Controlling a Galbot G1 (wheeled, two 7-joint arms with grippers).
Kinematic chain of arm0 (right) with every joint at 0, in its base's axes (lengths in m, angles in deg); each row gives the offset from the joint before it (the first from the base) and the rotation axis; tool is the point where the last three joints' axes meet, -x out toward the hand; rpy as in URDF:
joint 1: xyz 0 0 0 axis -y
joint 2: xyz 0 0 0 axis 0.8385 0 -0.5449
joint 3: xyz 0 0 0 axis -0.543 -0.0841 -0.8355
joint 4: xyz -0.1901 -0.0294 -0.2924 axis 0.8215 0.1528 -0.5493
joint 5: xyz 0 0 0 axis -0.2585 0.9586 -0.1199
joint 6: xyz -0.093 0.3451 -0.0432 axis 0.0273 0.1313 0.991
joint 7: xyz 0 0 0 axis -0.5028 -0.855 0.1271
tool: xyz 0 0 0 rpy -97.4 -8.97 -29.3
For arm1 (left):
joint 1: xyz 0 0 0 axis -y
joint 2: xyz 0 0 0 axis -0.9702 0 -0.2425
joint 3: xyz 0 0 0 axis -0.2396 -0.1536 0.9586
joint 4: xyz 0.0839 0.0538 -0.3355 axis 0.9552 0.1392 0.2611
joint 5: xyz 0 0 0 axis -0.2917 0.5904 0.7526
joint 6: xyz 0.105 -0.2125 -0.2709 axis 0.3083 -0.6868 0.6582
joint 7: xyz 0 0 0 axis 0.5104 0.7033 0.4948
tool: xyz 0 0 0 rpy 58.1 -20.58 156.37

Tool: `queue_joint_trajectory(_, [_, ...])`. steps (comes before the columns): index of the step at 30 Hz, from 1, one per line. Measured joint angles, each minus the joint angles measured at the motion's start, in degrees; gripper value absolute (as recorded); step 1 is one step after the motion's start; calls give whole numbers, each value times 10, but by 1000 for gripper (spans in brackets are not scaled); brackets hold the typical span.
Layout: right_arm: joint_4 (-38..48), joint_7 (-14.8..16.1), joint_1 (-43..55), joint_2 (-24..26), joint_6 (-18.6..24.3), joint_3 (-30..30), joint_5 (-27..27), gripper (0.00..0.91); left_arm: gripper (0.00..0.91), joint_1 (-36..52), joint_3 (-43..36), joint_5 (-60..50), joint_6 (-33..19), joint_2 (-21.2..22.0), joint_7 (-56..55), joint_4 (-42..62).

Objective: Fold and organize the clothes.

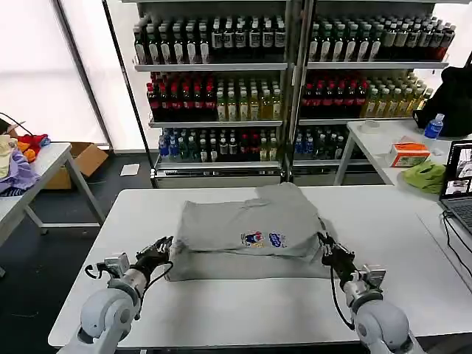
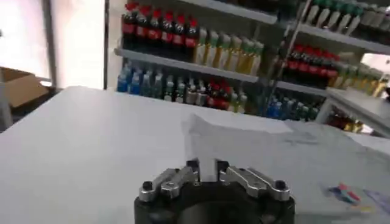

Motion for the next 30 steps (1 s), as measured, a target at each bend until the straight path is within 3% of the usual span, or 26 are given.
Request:
queue_joint_trajectory(12, [-38,-46,-96,-20,-37,30,-58,907,907,-90,-4,-42,-3,21,3,-47])
queue_joint_trajectory(13, [-38,-48,-100,-22,-38,30,-59,685,907,-96,-7,-46,-5,24,4,-49])
queue_joint_trajectory(14, [-38,-50,-103,-25,-39,30,-60,40,836,-100,-9,-50,-5,26,5,-49])
queue_joint_trajectory(15, [-38,-53,-106,-27,-40,30,-60,0,433,-103,-11,-54,-6,29,5,-49])
queue_joint_trajectory(16, [-37,-56,-107,-31,-43,29,-59,0,60,-105,-14,-58,-7,32,6,-48])
queue_joint_trajectory(17, [-36,-58,-108,-32,-44,27,-58,0,20,-107,-16,-61,-8,34,7,-47])
queue_joint_trajectory(30, [-32,-69,-113,-35,-44,23,-46,0,10,-119,-28,-91,-30,45,10,-28])
